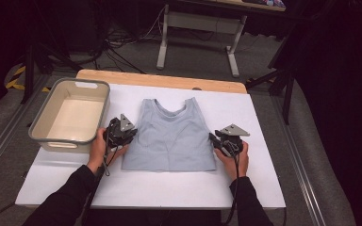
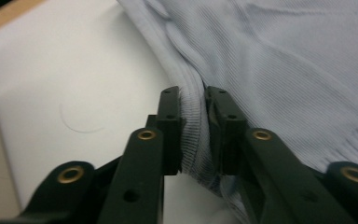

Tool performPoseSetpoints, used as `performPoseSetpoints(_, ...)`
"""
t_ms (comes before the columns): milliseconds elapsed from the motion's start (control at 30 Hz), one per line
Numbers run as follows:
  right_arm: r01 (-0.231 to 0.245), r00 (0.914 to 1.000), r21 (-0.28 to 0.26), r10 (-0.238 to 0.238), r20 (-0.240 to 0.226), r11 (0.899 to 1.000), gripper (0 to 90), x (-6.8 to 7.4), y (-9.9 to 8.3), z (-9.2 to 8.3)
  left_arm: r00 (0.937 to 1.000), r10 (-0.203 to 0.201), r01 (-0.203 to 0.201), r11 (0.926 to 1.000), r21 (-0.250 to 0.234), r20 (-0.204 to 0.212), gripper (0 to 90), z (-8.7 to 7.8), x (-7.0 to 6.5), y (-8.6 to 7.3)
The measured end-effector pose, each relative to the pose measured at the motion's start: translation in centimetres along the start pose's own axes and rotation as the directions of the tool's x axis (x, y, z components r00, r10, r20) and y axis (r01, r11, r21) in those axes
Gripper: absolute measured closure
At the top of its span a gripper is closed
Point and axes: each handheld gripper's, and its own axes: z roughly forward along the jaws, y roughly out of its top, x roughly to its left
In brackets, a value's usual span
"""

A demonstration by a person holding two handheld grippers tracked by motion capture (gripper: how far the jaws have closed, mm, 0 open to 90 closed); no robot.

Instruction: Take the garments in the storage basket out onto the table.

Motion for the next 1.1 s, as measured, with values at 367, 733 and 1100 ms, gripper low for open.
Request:
performPoseSetpoints(367,0.038,0.9992,-0.119,-0.039,-0.005,0.992,64.8,1.0,1.0,-2.3,0.9976,0.061,-0.056,0.9871,-0.150,0.031,67.7,-1.9,-0.9,0.8)
performPoseSetpoints(733,0.082,0.9957,-0.166,-0.088,-0.029,0.983,49.9,2.3,1.6,-3.6,0.9931,0.108,-0.093,0.9617,-0.258,0.046,51.0,-3.4,-1.3,1.0)
performPoseSetpoints(1100,0.104,0.9923,-0.209,-0.116,-0.044,0.972,32.5,3.2,1.9,-4.4,0.9872,0.141,-0.114,0.9520,-0.284,0.076,31.7,-3.8,-1.5,1.1)
